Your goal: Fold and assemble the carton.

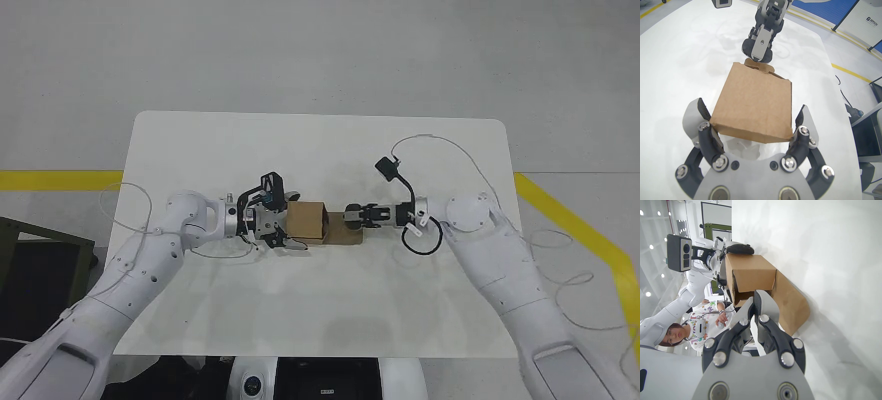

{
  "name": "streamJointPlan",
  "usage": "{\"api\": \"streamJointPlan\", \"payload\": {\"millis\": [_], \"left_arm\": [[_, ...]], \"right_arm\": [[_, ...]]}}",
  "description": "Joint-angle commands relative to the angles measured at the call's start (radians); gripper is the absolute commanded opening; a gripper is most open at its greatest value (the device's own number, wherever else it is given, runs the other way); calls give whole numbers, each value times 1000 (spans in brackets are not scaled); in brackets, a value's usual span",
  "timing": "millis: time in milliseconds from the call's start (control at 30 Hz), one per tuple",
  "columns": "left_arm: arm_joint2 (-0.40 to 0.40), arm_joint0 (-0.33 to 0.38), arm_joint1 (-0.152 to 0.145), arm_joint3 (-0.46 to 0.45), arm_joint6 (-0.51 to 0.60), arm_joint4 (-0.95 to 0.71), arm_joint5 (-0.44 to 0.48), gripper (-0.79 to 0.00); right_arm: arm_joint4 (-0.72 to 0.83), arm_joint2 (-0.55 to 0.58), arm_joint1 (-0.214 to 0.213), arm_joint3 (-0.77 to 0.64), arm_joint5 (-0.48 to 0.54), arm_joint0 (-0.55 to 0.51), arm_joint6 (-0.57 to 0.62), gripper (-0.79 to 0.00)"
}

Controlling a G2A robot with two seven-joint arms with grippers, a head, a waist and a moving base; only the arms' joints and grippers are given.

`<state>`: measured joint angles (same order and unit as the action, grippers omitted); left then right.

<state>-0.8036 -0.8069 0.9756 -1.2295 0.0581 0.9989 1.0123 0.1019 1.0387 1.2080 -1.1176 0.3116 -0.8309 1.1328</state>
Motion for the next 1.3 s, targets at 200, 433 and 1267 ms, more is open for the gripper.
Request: {"api": "streamJointPlan", "payload": {"millis": [200, 433, 1267], "left_arm": [[-4, -3, 1, 0, 4, -3, 0, 0], [-8, -7, 0, -3, 11, -6, 0, 0], [-12, -10, -4, -16, 17, -13, 0, 0]], "right_arm": [[-68, 84, -39, -107, -74, -73, 11, -613], [-99, 119, -58, -144, -105, -114, 17, -603], [-9, -27, -21, -35, -61, -51, -14, -542]]}}
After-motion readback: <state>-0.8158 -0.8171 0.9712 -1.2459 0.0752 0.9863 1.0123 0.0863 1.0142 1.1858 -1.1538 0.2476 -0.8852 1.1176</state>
